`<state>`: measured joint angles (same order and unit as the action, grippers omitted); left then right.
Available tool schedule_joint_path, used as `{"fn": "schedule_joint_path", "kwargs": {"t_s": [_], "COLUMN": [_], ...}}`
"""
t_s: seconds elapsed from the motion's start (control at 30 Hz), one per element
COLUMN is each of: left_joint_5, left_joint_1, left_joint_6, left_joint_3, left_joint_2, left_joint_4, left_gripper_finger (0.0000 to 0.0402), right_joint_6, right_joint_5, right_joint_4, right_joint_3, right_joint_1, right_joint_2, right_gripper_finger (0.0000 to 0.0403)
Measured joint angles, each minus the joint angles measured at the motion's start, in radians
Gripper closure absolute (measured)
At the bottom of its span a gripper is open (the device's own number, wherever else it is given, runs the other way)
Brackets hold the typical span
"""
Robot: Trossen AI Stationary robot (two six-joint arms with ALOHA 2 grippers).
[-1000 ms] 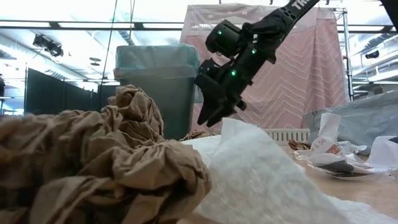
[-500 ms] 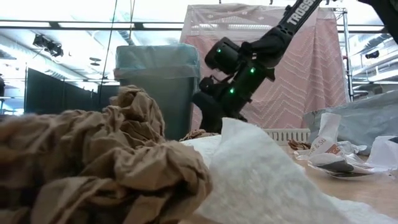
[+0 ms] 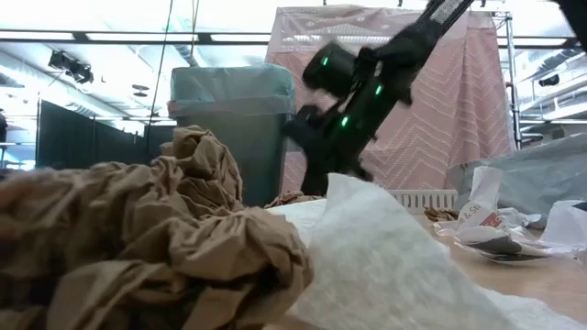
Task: Place trash/remove bag and relplace
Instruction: Put the brown napkin into the black trash bin
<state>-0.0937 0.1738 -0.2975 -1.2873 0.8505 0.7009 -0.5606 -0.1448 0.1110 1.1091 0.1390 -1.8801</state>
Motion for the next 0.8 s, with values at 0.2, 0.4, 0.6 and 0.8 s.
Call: {"fn": "schedule_joint_path", "kwargs": {"t_s": [0.2,0.4,0.6,0.8], "left_joint_5": [0.000,0.000,-0.002,-0.012], "left_joint_1": [0.000,0.000,0.000,0.000], "left_joint_6": [-0.002,-0.002,-0.001,-0.001], "left_joint_3": [0.000,0.000,0.000,0.000], "left_joint_2": [0.000,0.000,0.000,0.000], "left_joint_4": [-0.005,-0.006,-0.007,-0.006], "left_gripper_finger": [0.0296,0.0296,0.0296,0.0296], "right_joint_6": [0.009,0.020,0.124,0.289], "right_joint_5": [-0.039,-0.104,-0.149,-0.088], "right_joint_4": [0.145,0.180,0.176,0.201], "right_joint_3": [0.001,0.002,0.140,0.421], "right_joint_1": [-0.024,-0.043,-0.019,0.037], "right_joint_2": [0.218,0.462,0.516,0.349], "right_gripper_finger": [0.0401,0.0402,0.0403,0.0403]}}
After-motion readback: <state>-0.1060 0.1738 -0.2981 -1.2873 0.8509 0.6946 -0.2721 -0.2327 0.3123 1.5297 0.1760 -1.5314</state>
